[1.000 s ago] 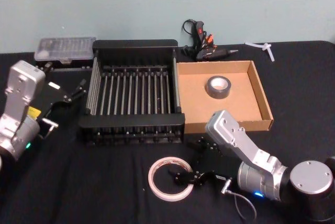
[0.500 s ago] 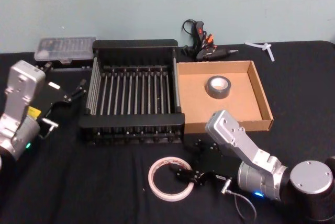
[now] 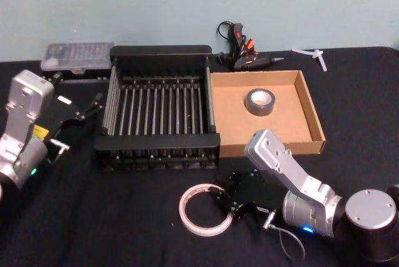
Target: Pick up the white tape and place it into the black box , Pick up the silver tape and place it into the brown box.
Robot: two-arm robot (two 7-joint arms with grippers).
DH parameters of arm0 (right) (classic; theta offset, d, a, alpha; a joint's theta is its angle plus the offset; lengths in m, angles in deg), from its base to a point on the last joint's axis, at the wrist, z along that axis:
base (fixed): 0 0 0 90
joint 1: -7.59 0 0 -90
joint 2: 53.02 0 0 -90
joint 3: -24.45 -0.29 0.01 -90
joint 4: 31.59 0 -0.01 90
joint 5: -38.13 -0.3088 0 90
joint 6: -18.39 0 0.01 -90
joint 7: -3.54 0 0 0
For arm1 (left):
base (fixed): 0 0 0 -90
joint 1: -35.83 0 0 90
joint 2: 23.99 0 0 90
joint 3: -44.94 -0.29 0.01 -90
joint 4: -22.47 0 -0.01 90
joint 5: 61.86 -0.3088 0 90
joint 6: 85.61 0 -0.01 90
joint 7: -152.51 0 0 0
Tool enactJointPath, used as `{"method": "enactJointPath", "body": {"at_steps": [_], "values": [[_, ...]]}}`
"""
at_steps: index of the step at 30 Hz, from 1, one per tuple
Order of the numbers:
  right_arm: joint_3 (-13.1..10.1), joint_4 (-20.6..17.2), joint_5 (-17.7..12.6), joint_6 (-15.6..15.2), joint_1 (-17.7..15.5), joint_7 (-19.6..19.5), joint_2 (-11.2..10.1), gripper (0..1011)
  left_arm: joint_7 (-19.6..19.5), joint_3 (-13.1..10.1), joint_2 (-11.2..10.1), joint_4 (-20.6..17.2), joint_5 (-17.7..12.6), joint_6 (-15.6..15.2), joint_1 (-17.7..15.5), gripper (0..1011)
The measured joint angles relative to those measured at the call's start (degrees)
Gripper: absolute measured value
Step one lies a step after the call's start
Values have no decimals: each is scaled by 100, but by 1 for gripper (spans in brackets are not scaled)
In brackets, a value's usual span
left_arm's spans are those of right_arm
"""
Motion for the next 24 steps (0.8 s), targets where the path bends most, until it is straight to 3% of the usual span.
{"method": "enactJointPath", "body": {"at_steps": [6, 17, 24], "values": [[0, 0, 0, 0, 0, 2, 0, 101, 0, 0, 0, 0, 0, 0, 0, 1001], [-20, -61, -66, 15, -14, 66, -50, 95, 0, 0, 0, 0, 0, 0, 0, 1001], [-78, -311, -189, 67, -104, 128, -177, 95, 0, 0, 0, 0, 0, 0, 0, 1001]]}}
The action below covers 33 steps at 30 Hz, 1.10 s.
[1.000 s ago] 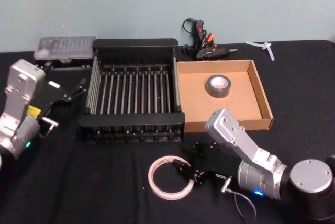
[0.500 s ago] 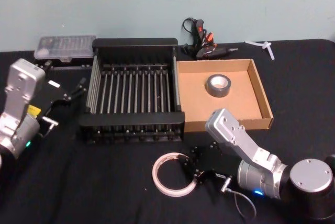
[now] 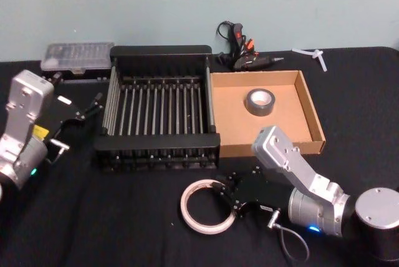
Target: Pick up the white tape and place it into the black box , Pick up the silver tape and place it into the brown box.
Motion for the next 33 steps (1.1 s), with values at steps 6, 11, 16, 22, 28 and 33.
{"method": "enactJointPath", "body": {"at_steps": [6, 11, 16, 22, 28, 33], "values": [[-64, -344, -161, 110, -121, 112, -205, 95, 0, 0, 0, 0, 0, 0, 0, 1001], [-139, -616, -347, 225, -200, 223, -378, 95, 0, 0, 0, 0, 0, 0, 0, 1001], [-241, -836, -587, 316, -238, 257, -499, 95, 0, 0, 0, 0, 0, 0, 0, 1001], [-297, -888, -731, 370, -133, 158, -474, 95, 0, 0, 0, 0, 0, 0, 0, 1001], [-292, -769, -776, 380, 121, 28, -324, 95, 0, 0, 0, 0, 0, 0, 0, 1001], [-237, -570, -770, 379, 392, -52, -151, 95, 0, 0, 0, 0, 0, 0, 0, 1001]]}}
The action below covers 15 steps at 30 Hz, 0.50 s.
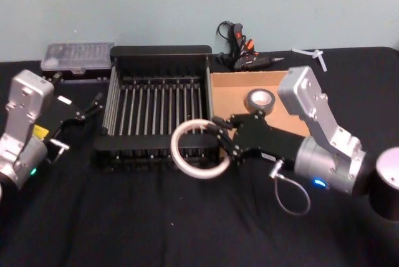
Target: Pick up the white tape and place it into the black box , Pick up the silver tape and place it into the brown box.
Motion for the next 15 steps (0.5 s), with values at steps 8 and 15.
{"method": "enactJointPath", "body": {"at_steps": [8, 15], "values": [[127, 464, 115, 4, 505, -135, 355, 95, 0, 0, 0, 0, 0, 0, 0, 1001], [238, 995, 314, 7, 956, -336, 758, 95, 0, 0, 0, 0, 0, 0, 0, 1001]]}}
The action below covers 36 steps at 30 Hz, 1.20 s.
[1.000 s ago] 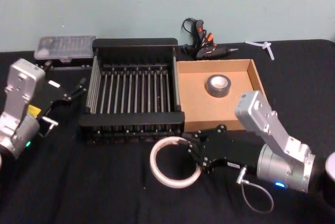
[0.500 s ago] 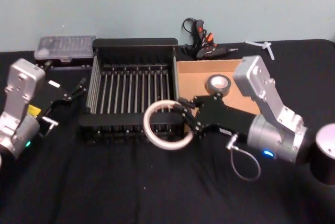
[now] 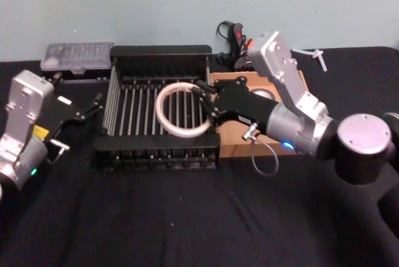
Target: Pick up the white tape and place it into the black box , Pick up the silver tape and place it into the brown box.
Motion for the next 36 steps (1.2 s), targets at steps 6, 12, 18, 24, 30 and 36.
{"method": "enactJointPath", "body": {"at_steps": [6, 12, 18, 24, 30, 36], "values": [[78, 621, 246, -21, 421, -210, 426, 95, 0, 0, 0, 0, 0, 0, 0, 1001], [117, 1224, 465, -8, 747, -377, 800, 95, 0, 0, 0, 0, 0, 0, 0, 1001], [156, 1795, 694, 41, 980, -514, 1086, 95, 0, 0, 0, 0, 0, 0, 0, 1001], [188, 2206, 871, 89, 1116, -565, 1244, 95, 0, 0, 0, 0, 0, 0, 0, 1001], [192, 2505, 1039, 98, 1189, -625, 1360, 95, 0, 0, 0, 0, 0, 0, 0, 1001], [192, 2541, 1083, 98, 1196, -645, 1374, 95, 0, 0, 0, 0, 0, 0, 0, 1001]]}}
